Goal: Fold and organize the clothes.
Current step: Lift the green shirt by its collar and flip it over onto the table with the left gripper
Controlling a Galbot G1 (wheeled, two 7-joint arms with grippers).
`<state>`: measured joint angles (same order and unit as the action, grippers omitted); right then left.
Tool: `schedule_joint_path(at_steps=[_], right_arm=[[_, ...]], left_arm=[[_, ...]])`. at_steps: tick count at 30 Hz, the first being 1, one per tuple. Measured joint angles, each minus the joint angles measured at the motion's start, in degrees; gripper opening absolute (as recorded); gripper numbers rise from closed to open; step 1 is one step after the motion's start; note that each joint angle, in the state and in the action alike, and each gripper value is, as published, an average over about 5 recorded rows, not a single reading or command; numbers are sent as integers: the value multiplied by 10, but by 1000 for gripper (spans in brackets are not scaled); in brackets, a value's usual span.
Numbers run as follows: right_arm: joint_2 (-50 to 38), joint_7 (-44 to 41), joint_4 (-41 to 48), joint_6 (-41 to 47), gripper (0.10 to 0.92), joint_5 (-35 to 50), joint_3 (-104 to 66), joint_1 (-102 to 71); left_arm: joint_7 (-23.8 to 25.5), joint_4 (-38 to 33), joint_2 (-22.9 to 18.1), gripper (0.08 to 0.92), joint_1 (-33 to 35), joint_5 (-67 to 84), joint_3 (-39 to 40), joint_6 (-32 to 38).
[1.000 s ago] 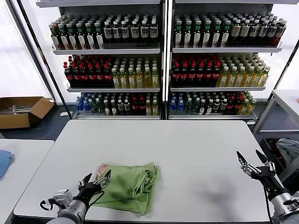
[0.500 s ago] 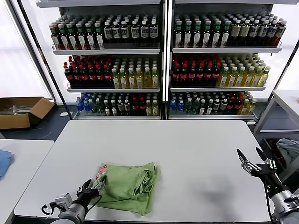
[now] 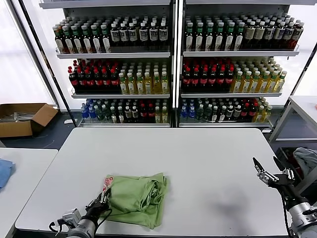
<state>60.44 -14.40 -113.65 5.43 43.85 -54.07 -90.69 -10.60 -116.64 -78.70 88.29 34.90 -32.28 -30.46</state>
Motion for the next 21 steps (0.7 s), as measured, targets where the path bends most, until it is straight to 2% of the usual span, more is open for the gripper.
schedule_joint_path(at_steps=[4,11,15,21], right_arm=[[1,0,-2,0,823,0,0,-1],[0,-2,-2,-3,823,2,-1,-2],[1,-2,-2,-4,823,2,4,0],[-3,-2,-4,-6,823,5,6,1]], left_arm=[[-15,-12,-8,132,2,20,-9,2],[-33,-46,1,120,-6,61,-88,-8],[-27,-51,27,120,-17,82,-169,-14],[-10,-37,90,120,-31,100,-280,-19]])
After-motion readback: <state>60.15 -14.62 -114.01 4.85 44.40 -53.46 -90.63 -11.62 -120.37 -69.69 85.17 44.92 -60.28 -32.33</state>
